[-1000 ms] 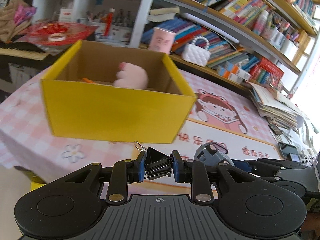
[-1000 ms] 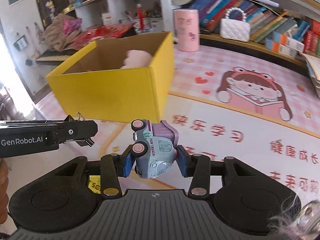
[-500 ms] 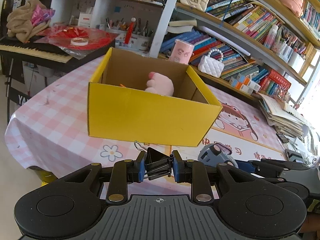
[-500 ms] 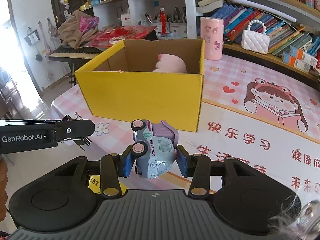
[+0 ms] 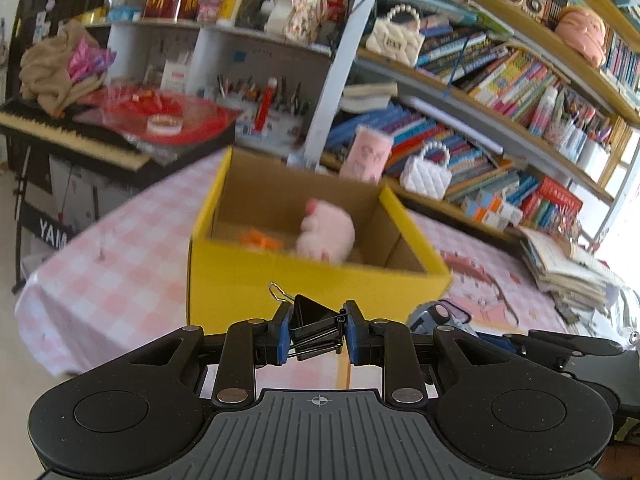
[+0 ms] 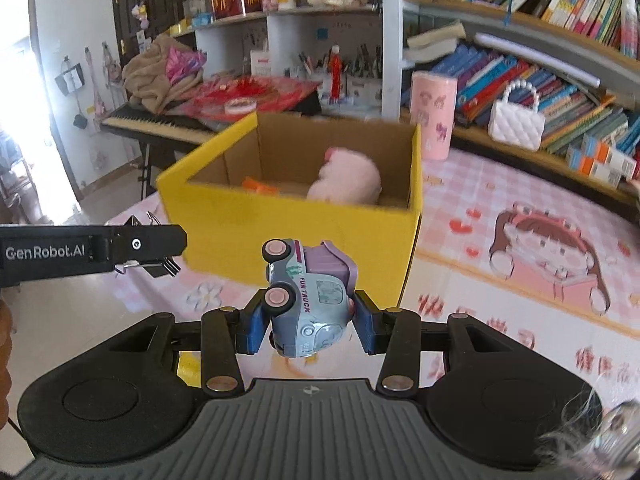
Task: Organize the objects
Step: 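Carry the binder clip and toy truck over the yellow box and lower them, then open both grippers to drop the binder clip and truck into the box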
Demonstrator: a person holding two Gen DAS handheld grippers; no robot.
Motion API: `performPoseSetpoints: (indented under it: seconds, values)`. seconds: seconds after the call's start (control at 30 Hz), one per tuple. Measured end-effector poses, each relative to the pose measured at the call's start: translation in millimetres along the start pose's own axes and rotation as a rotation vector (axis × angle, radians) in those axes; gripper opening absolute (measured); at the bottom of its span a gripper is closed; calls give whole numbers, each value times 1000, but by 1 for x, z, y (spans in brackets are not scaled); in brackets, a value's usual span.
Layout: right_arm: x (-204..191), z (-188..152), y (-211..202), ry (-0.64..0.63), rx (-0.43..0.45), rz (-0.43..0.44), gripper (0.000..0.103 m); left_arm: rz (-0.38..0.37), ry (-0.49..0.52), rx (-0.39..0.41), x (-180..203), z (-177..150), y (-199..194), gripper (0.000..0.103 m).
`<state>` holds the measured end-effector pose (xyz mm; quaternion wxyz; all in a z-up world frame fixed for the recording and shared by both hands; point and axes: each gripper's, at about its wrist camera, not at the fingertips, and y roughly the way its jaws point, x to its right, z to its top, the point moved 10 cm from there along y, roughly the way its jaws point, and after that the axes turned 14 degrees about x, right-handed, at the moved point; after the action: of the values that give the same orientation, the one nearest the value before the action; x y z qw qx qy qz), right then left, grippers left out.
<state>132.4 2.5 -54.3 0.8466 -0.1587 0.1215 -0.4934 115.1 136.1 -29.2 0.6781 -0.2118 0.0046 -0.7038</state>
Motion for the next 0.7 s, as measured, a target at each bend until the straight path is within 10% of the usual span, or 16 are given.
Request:
performPoseSetpoints:
  seconds: [0.43,0.7]
  values:
    - [22,67,48,-56,144,-57,42,30,-1,87,-2,48,56,25]
    - [30,51,93,-117,57,-61,42,51,17,24,2,36,91,25]
